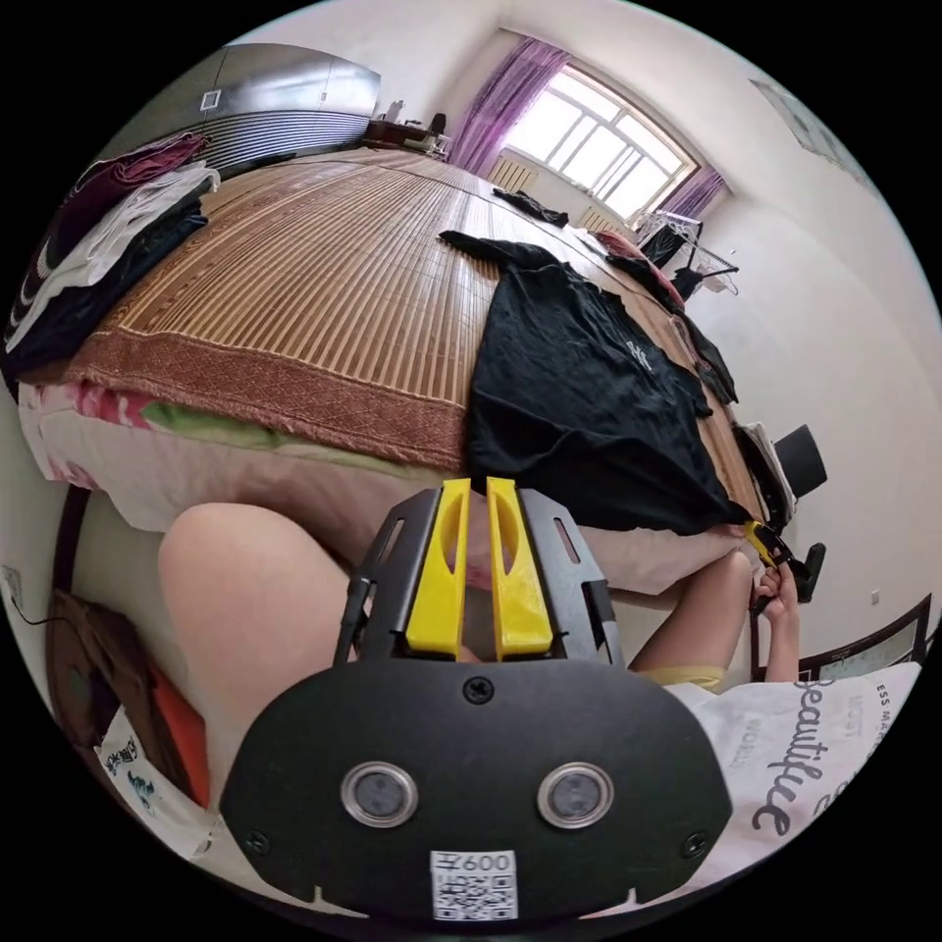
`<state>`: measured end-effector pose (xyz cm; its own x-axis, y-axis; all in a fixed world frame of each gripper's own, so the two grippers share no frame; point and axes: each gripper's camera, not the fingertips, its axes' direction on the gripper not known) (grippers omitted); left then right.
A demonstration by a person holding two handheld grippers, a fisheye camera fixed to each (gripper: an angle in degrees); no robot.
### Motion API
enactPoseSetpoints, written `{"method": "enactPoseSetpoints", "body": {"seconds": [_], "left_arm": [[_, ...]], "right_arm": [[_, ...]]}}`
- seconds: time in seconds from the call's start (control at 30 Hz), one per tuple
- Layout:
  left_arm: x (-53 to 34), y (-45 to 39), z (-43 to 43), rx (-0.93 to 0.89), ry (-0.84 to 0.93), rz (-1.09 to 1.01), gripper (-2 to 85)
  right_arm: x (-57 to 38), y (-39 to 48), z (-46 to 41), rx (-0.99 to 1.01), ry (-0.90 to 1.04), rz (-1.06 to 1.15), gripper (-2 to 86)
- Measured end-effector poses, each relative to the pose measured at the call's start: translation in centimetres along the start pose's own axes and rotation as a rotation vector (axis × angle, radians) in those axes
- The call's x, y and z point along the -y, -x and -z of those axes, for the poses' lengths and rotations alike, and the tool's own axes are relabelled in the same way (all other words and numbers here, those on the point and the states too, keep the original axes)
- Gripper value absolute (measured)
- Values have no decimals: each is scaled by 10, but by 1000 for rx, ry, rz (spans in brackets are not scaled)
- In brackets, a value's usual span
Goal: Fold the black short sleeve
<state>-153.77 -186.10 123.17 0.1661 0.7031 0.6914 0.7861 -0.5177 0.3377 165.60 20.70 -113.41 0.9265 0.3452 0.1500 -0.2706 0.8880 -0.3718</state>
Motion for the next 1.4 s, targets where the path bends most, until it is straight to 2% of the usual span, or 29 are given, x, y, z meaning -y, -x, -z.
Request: {"method": "enactPoseSetpoints", "body": {"seconds": [0.13, 0.23, 0.6, 0.73, 0.8, 0.9, 1.07, 1.17, 1.27, 1.4], "left_arm": [[-15, -11, -32, 56, 42, -38, 43], [-32, -19, -47, 11, 0, -55, 43], [-96, -10, -84, -145, -142, 65, 9], [-124, -9, -120, -175, -86, 145, 13], [-137, -22, -135, -129, -85, 143, 19], [-156, -70, -155, 21, -84, 25, 37], [-210, -190, -197, 296, -129, -359, 65], [-248, -236, -226, 424, -173, -514, 70], [-279, -266, -255, 492, -195, -623, 70], [-296, -286, -287, 490, -161, -639, 70]], "right_arm": [[-11, 2, 0, 3, -9, -11, -9], [-20, 3, -2, 6, -13, -23, -9], [-53, 20, 1, -35, 25, 22, -9], [-73, 31, 3, -101, 62, 67, -9], [-84, 32, 4, -101, 60, 58, -8], [-100, 29, 2, -98, 68, 28, -8], [-129, 30, -3, -83, 57, -1, -9], [-143, 35, -1, -74, 48, -11, -9], [-157, 44, -2, -70, 45, -9, -9], [-173, 58, -3, -89, 51, 1, -9]]}}
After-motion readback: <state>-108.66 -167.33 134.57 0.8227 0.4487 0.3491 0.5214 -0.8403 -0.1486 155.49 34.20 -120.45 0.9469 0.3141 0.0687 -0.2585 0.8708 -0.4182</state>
